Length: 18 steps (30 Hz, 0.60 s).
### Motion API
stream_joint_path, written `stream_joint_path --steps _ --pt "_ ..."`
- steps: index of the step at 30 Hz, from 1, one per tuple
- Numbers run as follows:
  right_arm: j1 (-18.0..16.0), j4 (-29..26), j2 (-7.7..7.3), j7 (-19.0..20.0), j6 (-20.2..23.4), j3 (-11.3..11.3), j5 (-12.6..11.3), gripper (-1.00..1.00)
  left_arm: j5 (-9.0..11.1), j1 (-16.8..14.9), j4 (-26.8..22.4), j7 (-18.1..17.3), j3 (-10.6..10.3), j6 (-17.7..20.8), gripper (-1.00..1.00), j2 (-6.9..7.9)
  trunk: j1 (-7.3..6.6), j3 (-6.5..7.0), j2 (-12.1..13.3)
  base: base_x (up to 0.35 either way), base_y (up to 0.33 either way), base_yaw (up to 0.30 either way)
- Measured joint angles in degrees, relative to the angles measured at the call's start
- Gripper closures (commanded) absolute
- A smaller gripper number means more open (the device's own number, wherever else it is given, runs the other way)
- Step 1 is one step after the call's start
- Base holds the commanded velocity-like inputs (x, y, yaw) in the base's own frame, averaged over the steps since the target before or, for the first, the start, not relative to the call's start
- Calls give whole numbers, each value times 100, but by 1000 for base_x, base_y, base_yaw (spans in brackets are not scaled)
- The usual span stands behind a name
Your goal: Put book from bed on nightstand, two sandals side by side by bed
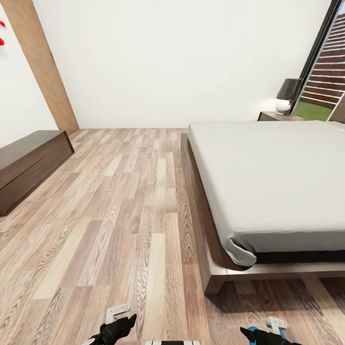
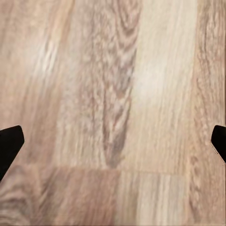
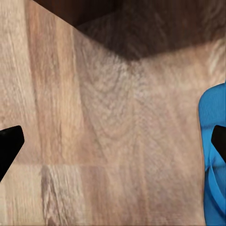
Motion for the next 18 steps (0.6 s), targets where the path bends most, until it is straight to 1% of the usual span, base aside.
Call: stream_joint_path --steps 13,18 --pt "0 6 5 -6 0 5 8 -100 1 0 35 14 -20 -50 -100 -4 -33 288 17 0 0 0" --pt "0 9 37 -37 0 7 11 -100 1 0 39 14 -20 -51 -100 -6 -46 399 24 0 0 0"
